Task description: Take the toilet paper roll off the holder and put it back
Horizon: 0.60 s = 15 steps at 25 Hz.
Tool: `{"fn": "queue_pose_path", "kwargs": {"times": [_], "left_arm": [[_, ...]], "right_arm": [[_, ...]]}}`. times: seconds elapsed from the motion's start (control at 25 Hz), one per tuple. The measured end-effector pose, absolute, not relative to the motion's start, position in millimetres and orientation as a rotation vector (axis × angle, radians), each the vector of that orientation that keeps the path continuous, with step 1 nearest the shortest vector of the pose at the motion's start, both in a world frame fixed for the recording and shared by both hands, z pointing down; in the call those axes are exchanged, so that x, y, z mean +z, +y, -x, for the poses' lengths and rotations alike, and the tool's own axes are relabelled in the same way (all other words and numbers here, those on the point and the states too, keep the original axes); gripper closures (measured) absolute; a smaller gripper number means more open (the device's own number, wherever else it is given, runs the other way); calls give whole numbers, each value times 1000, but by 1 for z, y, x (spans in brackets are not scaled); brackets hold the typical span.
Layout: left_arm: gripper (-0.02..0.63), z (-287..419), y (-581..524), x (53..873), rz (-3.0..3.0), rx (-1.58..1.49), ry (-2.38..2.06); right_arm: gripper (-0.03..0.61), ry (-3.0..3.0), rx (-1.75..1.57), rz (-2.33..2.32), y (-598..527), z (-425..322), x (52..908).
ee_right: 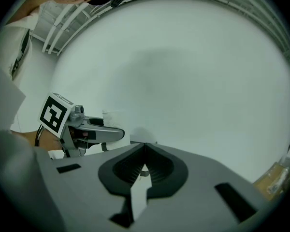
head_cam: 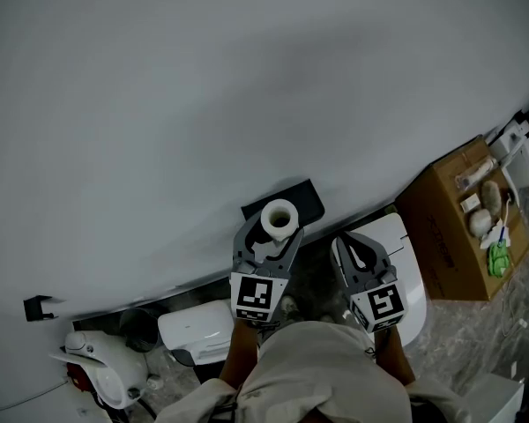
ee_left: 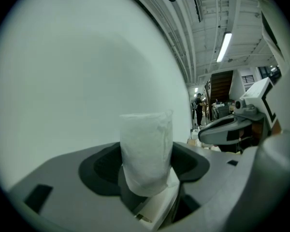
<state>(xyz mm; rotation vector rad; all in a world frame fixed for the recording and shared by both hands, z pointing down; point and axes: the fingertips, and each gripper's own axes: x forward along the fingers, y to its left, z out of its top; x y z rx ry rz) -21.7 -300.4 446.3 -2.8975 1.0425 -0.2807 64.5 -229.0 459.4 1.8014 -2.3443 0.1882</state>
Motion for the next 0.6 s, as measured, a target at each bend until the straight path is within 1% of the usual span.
{"fn": "queue_pose_path", "kwargs": {"times": [0.6], "left_arm": [[301, 19, -312, 455, 2882, -327, 1008]], "right_arm": [[580, -2302, 195, -1827, -234, -59, 463]]}}
